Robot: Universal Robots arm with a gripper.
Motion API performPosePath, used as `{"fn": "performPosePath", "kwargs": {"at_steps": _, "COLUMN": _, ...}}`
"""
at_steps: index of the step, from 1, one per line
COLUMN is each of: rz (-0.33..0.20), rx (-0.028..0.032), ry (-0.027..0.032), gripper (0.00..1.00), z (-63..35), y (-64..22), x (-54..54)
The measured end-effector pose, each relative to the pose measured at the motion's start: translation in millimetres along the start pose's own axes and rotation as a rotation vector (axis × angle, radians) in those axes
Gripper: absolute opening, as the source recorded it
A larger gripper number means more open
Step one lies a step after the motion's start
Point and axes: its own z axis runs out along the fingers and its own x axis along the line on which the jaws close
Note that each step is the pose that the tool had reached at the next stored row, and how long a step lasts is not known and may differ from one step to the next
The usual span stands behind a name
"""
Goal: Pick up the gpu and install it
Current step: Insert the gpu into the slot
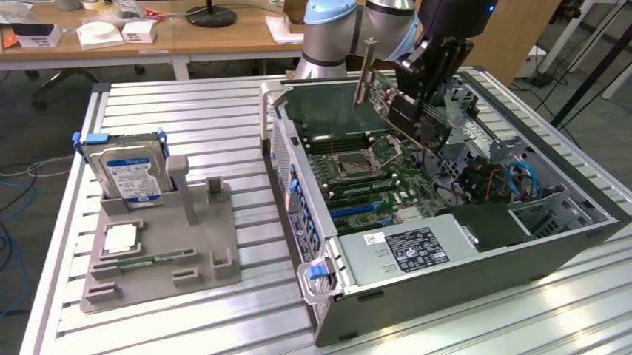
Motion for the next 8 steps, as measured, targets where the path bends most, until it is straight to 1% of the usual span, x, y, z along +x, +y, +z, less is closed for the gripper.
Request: {"fn": "performPosePath", "kwargs": {"at_steps": 8, "rz": -0.051, "rx": -0.0013, "ry": 0.001, "gripper": 0.26, "z": 0.0, "y": 0.0, "x": 0.0}}
